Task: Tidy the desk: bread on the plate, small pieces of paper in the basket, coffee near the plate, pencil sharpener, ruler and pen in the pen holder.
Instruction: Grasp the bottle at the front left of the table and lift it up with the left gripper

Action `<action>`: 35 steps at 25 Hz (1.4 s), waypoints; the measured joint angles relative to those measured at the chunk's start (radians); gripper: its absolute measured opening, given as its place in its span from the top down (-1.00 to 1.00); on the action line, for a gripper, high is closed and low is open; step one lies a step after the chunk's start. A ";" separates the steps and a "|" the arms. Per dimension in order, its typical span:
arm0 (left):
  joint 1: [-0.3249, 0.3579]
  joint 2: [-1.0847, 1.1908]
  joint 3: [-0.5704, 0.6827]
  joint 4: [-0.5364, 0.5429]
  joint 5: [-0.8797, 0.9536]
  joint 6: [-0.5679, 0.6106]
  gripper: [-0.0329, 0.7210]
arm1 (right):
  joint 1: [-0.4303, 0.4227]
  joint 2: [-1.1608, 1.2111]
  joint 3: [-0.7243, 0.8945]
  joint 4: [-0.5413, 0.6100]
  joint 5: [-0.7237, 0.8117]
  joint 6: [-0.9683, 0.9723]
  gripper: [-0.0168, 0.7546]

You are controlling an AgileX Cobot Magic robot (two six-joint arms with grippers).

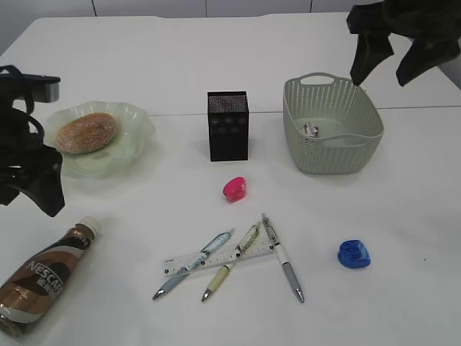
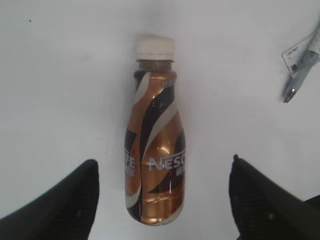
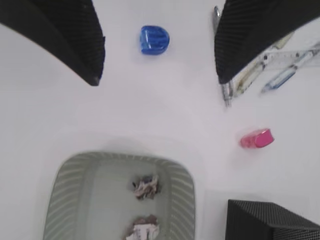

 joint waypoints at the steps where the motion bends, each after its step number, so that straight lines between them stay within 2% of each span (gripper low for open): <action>1: -0.002 0.020 0.000 0.000 -0.008 0.000 -0.66 | 0.000 -0.032 0.039 0.013 0.000 0.000 -0.35; 10: -0.014 0.168 0.000 0.005 -0.059 0.000 -0.66 | 0.000 -0.290 0.372 0.031 0.000 -0.021 -0.35; 15: -0.029 0.236 0.000 0.007 -0.082 0.000 -0.65 | 0.000 -0.389 0.485 0.031 0.000 -0.051 -0.35; 31: -0.032 0.367 0.000 0.007 -0.109 0.002 -0.62 | 0.000 -0.484 0.502 0.032 0.000 -0.068 -0.36; 33: -0.032 0.367 0.000 0.007 -0.109 0.002 -0.52 | 0.000 -0.484 0.502 0.032 0.000 -0.068 -0.36; 35: -0.032 0.367 0.000 0.015 -0.109 0.002 -0.29 | 0.000 -0.486 0.502 0.032 0.000 -0.068 -0.36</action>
